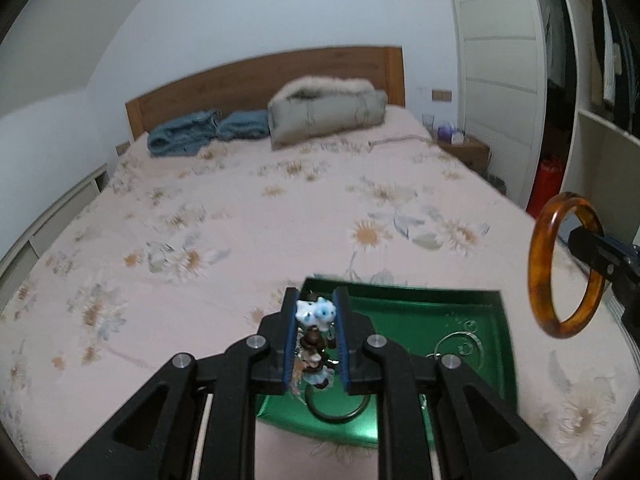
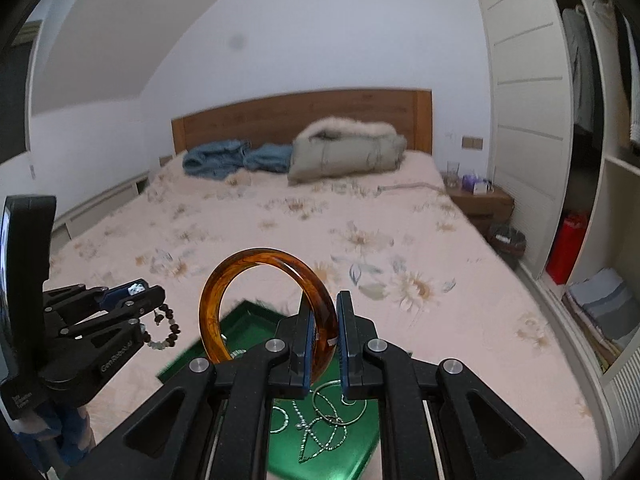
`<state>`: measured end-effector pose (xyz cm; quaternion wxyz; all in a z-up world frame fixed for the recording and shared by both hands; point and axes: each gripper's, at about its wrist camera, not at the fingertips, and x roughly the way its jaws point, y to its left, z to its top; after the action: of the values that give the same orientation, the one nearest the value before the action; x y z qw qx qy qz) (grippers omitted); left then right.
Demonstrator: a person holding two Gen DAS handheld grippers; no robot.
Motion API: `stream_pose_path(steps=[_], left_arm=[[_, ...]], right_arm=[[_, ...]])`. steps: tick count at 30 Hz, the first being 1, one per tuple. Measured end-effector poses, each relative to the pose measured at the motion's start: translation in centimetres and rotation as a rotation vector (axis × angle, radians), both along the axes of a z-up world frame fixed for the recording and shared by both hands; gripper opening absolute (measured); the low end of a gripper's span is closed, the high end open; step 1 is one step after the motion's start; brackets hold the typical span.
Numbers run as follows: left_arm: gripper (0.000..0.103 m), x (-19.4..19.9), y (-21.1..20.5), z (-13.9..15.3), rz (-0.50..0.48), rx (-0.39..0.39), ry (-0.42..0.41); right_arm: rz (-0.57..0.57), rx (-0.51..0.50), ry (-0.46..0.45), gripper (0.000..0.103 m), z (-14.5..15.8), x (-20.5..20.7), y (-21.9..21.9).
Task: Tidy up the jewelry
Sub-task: 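Carry the beaded bracelet and amber bangle into the green tray and release both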
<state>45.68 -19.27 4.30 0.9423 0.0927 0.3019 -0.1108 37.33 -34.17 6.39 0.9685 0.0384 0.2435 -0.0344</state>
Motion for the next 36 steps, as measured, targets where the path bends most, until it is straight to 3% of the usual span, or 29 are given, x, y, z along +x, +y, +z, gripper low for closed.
stream_pose_path(steps=[10, 20, 27, 30, 33, 36], left_arm=[[0.015, 5.4, -3.2, -8.7, 0.004, -0.024, 0.174], [0.016, 6.3, -5.8, -13.1, -0.025, 0.003, 0.266], [0.016, 6.5, -5.5, -15.2, -0.026, 0.008, 0.308], [0.017, 6.4, -5.1, -14.8, -0.026, 0.011, 0.296], [0.017, 6.3, -4.6, -14.2, -0.028, -0.003, 0.304], [0.017, 5.2, -3.7, -12.6, -0.036, -0.013, 0.283]], right_arm=[[-0.052, 0.012, 0.182, 0.010, -9.8, 5.7, -2.7], [-0.076, -0.014, 0.337, 0.010, -15.1, 8.5, -4.8], [-0.049, -0.060, 0.381, 0.010, -16.3, 8.6, -4.6], [-0.040, -0.067, 0.385, 0.020, -16.0, 8.6, -4.6], [-0.041, -0.067, 0.373, 0.040, -15.1, 8.1, -4.4], [-0.028, -0.063, 0.347, 0.041, -13.5, 6.9, -4.2]])
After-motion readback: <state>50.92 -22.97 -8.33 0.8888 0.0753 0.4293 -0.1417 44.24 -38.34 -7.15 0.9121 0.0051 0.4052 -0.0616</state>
